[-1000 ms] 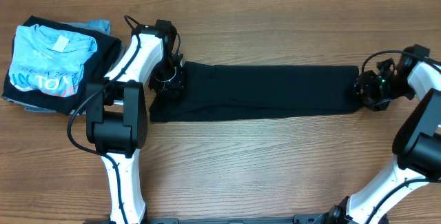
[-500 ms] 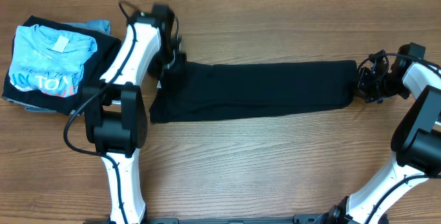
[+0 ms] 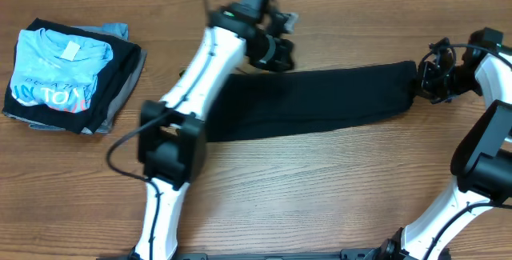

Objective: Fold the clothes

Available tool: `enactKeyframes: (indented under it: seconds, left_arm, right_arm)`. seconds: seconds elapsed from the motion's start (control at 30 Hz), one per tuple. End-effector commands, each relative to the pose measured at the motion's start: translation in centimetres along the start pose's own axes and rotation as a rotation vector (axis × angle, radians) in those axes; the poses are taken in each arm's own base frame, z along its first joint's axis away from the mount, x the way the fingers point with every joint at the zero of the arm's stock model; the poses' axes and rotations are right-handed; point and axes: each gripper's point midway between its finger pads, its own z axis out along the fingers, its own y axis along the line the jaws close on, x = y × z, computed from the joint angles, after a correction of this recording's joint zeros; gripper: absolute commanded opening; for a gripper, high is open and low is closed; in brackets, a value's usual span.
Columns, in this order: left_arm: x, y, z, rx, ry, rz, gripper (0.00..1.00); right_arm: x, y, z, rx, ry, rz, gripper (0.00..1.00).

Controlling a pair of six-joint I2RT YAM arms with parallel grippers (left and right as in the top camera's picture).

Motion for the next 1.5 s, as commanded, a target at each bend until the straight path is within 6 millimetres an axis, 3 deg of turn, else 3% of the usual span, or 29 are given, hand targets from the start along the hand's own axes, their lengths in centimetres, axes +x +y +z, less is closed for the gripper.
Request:
enactKeyframes:
  seconds: [0.0, 0.17, 0.3, 0.6, 0.8, 1.03, 1.1, 1.17, 1.33, 1.47]
  left_arm:
    - [1.3, -1.4, 4.2, 0.046, 0.057, -0.022, 0.04]
    - [3.3, -0.1, 8.1, 0.049, 0.129, -0.048, 0.04]
    - [4.0, 0.5, 9.7, 0.076, 0.153, -0.062, 0.04]
    - [3.1, 0.9, 10.5, 0.052, 0.111, -0.026, 0.04]
    - [4.6, 1.8, 13.2, 0.043, 0.152, -0.063, 0.04]
    - [4.6, 3.4, 13.5, -0.016, 0.143, -0.068, 0.04]
    - [3.7, 3.4, 12.7, -0.007, 0.128, -0.082, 0.04]
    - [1.8, 3.5, 10.5, -0.011, 0.096, -0.092, 0.04]
    - [-5.0, 4.0, 1.2, -0.029, -0.069, -0.108, 0.04]
    - [-7.3, 6.7, -6.0, -0.067, -0.169, -0.168, 0.04]
  right_arm:
    - [-0.9, 2.8, -0.1, 0.0, 0.015, -0.129, 0.04]
    - [-1.2, 5.5, -0.9, 0.05, 0.054, -0.203, 0.04]
    - [-0.6, 7.6, -0.7, 0.04, 0.086, -0.251, 0.04]
    - [0.4, 13.4, -1.8, 0.024, 0.068, -0.399, 0.04]
    - [1.9, 15.8, -0.8, 0.032, 0.119, -0.464, 0.04]
    - [3.4, 19.0, -0.6, 0.038, 0.133, -0.554, 0.04]
    - [3.7, 19.8, -0.7, 0.036, 0.132, -0.576, 0.04]
    - [4.0, 20.5, -0.7, 0.032, 0.131, -0.593, 0.04]
    - [4.9, 22.2, -0.5, 0.02, 0.139, -0.638, 0.04]
    - [6.1, 24.0, 0.3, 0.006, 0.164, -0.682, 0.04]
